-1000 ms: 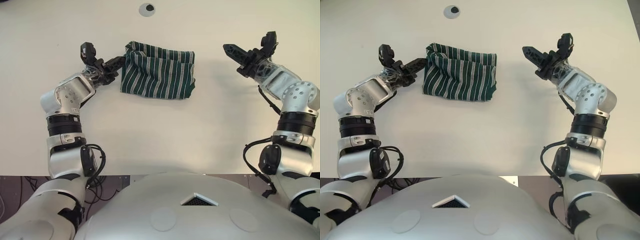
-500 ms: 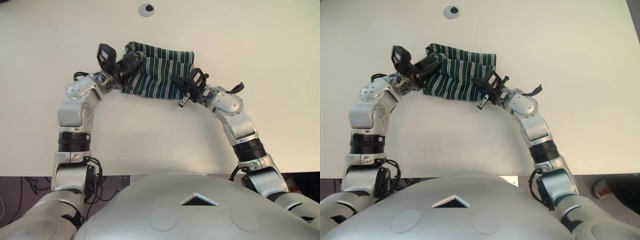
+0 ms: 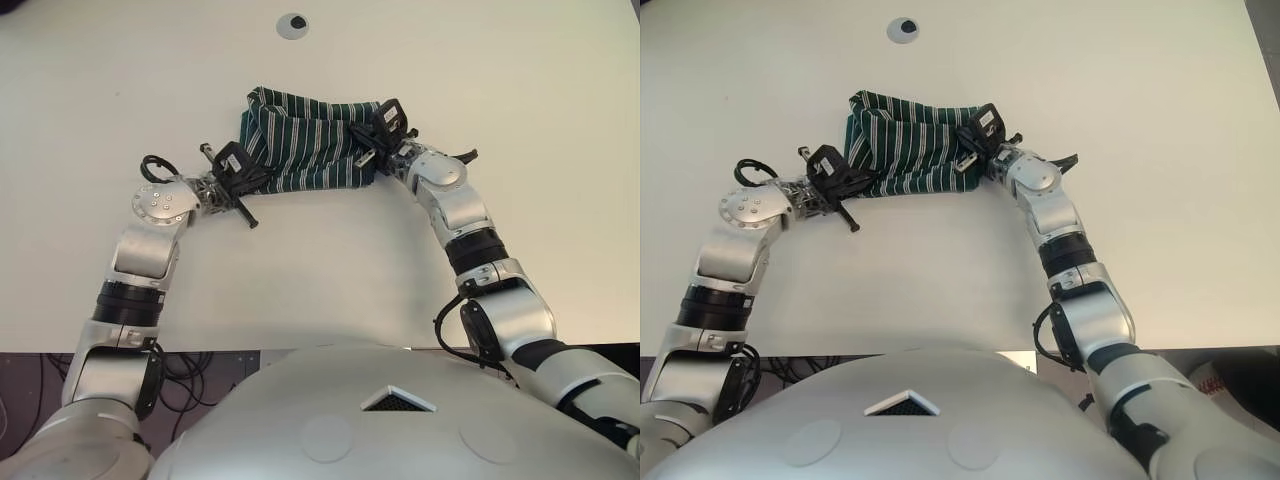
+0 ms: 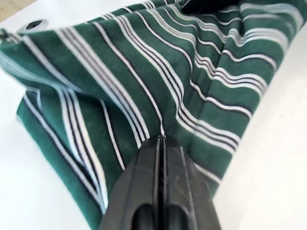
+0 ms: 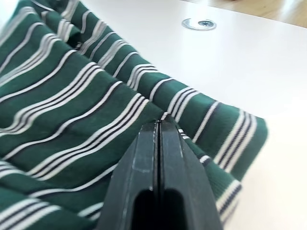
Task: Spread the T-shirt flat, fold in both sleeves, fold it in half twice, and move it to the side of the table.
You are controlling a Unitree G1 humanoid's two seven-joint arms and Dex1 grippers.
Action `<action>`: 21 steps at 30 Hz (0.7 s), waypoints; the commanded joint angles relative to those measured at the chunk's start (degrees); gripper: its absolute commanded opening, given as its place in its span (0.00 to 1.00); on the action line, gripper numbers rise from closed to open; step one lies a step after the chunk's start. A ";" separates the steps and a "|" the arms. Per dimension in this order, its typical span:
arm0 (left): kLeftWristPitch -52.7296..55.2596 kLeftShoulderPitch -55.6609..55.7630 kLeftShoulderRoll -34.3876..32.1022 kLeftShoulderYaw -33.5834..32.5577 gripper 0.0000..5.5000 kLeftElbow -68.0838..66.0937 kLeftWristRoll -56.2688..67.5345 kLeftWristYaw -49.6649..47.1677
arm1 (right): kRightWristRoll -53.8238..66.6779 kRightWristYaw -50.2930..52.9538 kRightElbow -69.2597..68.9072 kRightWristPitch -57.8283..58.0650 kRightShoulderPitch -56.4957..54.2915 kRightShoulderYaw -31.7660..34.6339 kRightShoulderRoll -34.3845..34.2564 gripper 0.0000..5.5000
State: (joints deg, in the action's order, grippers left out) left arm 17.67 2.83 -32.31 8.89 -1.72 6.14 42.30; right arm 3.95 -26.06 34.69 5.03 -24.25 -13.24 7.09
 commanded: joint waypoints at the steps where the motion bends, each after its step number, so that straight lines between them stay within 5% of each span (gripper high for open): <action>1: 4.43 -4.20 -1.67 -2.31 0.00 -0.65 0.99 -0.12 | -2.76 2.62 4.24 3.97 3.16 1.44 2.96 0.00; 10: 4.86 -4.08 2.89 -10.48 0.00 1.70 9.32 -3.53 | -4.17 -0.15 -3.23 5.75 9.31 -0.27 6.79 0.00; 21: -2.94 1.12 17.53 -17.21 0.00 3.51 19.22 -10.93 | -1.37 -1.87 -37.87 16.44 35.82 6.80 18.77 0.00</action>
State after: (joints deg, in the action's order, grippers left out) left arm 15.17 4.13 -16.77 -8.10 1.50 24.30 32.74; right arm 2.39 -27.24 0.80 14.37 1.11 -7.71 21.91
